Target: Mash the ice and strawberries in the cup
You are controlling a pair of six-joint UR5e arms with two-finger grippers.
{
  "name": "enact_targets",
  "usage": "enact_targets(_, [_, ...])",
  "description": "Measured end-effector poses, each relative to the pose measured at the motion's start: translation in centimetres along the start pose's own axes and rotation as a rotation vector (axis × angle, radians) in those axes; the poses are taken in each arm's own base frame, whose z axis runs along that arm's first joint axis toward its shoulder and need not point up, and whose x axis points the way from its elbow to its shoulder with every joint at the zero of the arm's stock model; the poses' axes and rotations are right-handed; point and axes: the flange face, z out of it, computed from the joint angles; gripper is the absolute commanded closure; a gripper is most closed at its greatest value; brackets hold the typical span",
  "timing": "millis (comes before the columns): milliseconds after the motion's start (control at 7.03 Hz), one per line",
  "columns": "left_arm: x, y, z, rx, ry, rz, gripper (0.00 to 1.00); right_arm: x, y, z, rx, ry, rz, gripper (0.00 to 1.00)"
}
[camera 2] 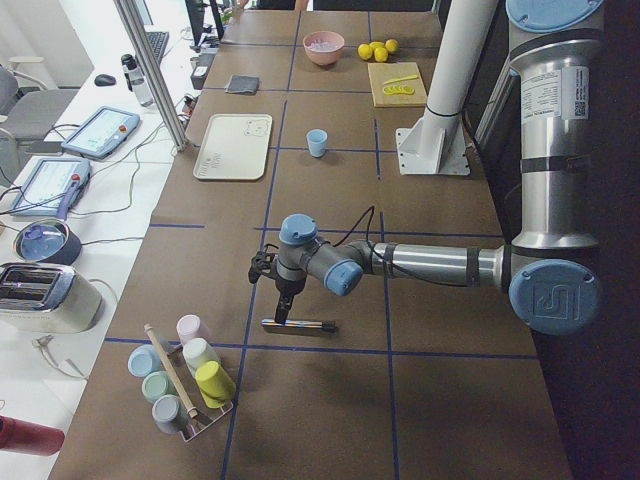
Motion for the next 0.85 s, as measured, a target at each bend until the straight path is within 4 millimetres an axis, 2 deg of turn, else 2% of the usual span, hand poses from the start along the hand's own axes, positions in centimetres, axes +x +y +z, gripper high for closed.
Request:
enact_targets(142, [-1.0, -0.4, -3.2, -0.049, -0.018, 0.053, 0.0, 0.1, 0.1, 0.1, -0.002, 0.0, 0.002, 0.0])
enact_targets(284, [-3.4, -0.2, -6.2, -0.078, -0.005, 0.079, 0.0, 0.3, 0.2, 0.3, -0.006, -0.001, 0.005, 0.01])
enact_targets(427, [-7.1, 0.5, -8.6, -0.081, 0.066, 0.066, 0.0, 0.7, 0.3, 0.6, -0.012, -0.002, 0.009, 0.0])
enact_targets(569, [-10.7, 1.5, -10.3, -0.067, 0.16, 0.017, 0.0, 1.2, 0.4, 1.0, -0.02, -0.004, 0.015, 0.0])
enact_targets(711, [-12.9, 2.4, -11.4, -0.052, 0.22, -0.032, 0.0, 1.6, 0.6, 1.4, -0.028, -0.007, 0.024, 0.0])
enact_targets(853, [-13.9, 2.8, -11.8, -0.047, 0.242, -0.06, 0.0, 1.9, 0.7, 1.8, -0.035, -0.011, 0.035, 0.0])
